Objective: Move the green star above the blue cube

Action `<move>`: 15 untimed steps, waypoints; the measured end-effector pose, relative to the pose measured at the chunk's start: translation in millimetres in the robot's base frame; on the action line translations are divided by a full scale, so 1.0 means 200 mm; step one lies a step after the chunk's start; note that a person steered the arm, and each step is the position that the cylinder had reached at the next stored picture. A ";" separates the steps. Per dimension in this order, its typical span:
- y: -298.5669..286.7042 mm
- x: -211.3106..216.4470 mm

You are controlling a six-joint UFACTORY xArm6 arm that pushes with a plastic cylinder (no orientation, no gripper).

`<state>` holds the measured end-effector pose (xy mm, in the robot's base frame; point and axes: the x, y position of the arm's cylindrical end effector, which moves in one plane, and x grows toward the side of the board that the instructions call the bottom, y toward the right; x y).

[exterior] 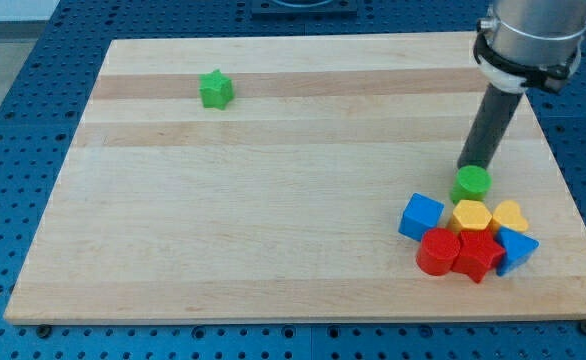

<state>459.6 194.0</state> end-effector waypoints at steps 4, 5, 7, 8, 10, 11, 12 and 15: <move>-0.22 -0.39; -0.49 -0.72; -1.48 -1.14; -2.02 -1.04; -1.82 -0.72; -1.37 -0.63; -1.22 -0.62; -1.37 -0.88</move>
<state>284.5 -79.5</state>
